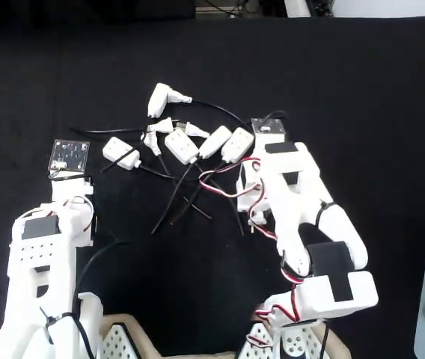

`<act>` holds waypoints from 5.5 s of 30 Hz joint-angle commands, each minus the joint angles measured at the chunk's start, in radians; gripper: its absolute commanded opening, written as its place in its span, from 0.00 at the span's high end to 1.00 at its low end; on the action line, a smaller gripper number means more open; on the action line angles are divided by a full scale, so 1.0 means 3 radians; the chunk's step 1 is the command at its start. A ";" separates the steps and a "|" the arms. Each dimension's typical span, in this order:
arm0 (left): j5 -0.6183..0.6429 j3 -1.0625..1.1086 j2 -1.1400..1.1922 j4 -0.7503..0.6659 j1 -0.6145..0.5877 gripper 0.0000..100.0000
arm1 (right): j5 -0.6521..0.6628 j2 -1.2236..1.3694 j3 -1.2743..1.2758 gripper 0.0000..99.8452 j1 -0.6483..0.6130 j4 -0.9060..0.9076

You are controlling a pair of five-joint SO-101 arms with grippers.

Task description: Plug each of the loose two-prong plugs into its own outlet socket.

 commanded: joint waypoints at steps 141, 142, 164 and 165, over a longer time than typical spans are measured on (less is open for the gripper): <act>0.0010 -0.0003 -0.0061 -0.0061 -0.0028 0.93 | -0.0118 -0.0499 -0.0136 0.87 -0.0358 0.0690; 0.0010 -0.0003 -0.0061 -0.0061 -0.0028 0.93 | -0.0118 -0.0494 -0.0110 0.87 -0.0378 0.0665; 0.0010 -0.0003 -0.0061 -0.0061 -0.0028 0.93 | 0.0210 -0.0478 0.0754 0.88 0.0153 -0.0251; 0.0010 -0.0003 -0.0061 -0.0061 -0.0028 0.93 | 0.0210 -0.0478 0.0754 0.88 0.0153 -0.0251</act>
